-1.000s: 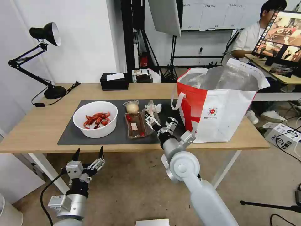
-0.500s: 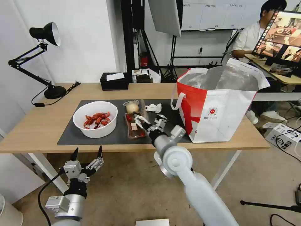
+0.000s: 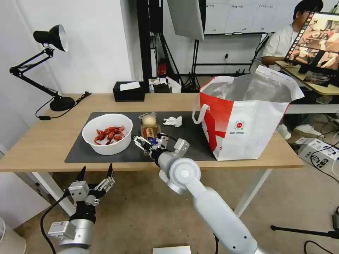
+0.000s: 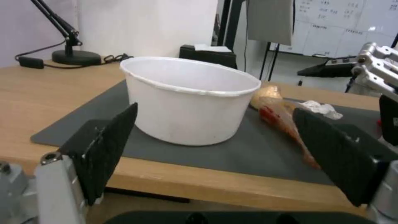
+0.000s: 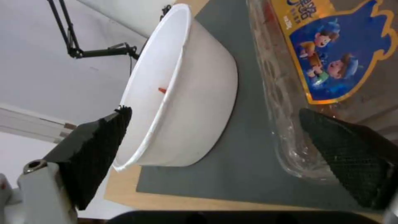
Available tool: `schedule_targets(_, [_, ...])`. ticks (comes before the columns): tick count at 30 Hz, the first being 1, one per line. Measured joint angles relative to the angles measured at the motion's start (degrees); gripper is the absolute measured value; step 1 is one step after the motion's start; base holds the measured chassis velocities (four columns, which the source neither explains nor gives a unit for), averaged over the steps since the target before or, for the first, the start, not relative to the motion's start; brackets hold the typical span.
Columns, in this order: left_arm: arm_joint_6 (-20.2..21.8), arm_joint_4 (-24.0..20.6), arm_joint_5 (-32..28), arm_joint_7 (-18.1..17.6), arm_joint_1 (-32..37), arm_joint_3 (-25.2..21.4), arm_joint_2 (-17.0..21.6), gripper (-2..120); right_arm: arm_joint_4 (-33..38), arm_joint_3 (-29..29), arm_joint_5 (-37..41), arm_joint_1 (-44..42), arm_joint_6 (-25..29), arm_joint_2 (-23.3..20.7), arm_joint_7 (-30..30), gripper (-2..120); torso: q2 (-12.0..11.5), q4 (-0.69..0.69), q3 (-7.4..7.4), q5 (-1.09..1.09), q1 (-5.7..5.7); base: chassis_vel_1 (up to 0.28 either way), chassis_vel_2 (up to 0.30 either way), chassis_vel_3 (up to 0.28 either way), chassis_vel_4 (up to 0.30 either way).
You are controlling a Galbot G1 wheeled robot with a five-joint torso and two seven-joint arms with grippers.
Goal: Pick up the trash from the table and place it into the takeout bag.
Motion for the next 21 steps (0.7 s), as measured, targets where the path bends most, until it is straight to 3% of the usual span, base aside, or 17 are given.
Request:
schedule_targets(11, [-0.01,-0.13,-0.13,0.06,-0.12,-0.05,0.25,100,1.57,-0.23,-2.72,0.09,0.12,-1.62,-1.19,100,0.00,0.00,0.00,0.01,0.00,0.000,0.000,0.000,0.000])
schedule_targets(13, [-0.01,-0.15,-0.15,0.08,-0.19,-0.05,0.26,100,1.78,-0.78,-10.63,1.15,0.20,-3.60,-4.44,100,0.00,0.00,0.00,0.01,0.00,0.000,0.000,0.000,0.000])
schedule_targets(18, [-0.01,-0.15,-0.16,0.16,-0.36,-0.05,0.28,100,1.33,-1.55,-21.05,4.70,0.29,-7.31,-10.18,100,0.00,-0.01,0.00,0.02,0.00,0.000,0.000,0.000,0.000])
schedule_targets(21, [-0.01,-0.15,-0.21,0.30,-0.62,-0.02,0.31,100,-2.09,-2.82,-30.74,11.01,0.46,-11.15,-16.45,96,0.00,0.00,0.00,0.01,0.00,0.000,0.000,0.000,0.000])
